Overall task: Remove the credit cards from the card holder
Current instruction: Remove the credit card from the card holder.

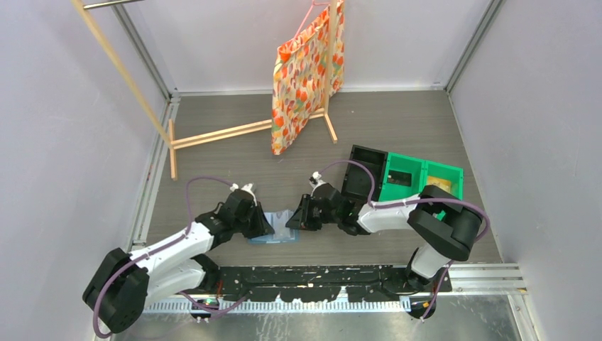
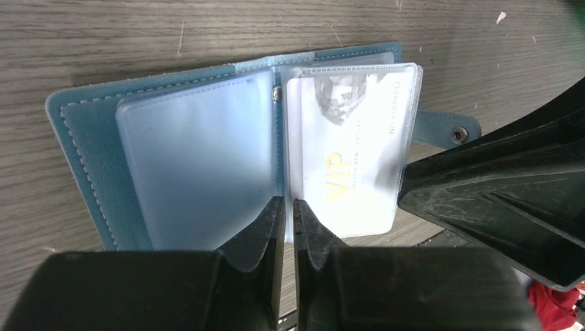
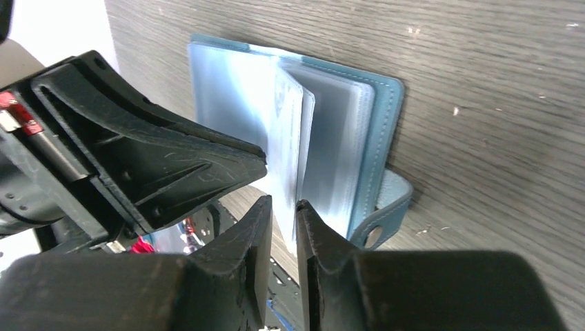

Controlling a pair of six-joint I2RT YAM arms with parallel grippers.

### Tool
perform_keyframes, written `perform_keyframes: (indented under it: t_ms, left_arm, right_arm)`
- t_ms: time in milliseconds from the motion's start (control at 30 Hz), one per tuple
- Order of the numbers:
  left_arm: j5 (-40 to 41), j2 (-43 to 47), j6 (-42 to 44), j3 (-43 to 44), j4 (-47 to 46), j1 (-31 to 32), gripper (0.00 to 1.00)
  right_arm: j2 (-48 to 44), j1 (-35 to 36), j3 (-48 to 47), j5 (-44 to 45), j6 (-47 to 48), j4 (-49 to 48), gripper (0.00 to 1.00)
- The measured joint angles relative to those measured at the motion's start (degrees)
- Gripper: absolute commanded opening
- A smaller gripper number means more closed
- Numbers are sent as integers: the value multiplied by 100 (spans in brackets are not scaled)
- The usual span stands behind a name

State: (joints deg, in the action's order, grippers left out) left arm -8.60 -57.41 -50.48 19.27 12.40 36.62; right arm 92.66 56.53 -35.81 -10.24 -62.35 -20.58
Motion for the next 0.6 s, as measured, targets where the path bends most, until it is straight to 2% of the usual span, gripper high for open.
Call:
perform_keyframes:
  t_ms: [367, 500, 600]
  left_arm:
    - [114, 979, 0, 0, 656, 0, 12]
    - [157, 1165, -4, 0, 811, 0, 18]
    - [179, 1261, -13, 0, 887, -4, 20]
  right_arm:
    - [-175, 0, -37, -63, 90, -136, 25]
    - [-59, 0, -109, -151, 94, -210, 25]
    - [28, 9, -168, -223, 92, -243, 23]
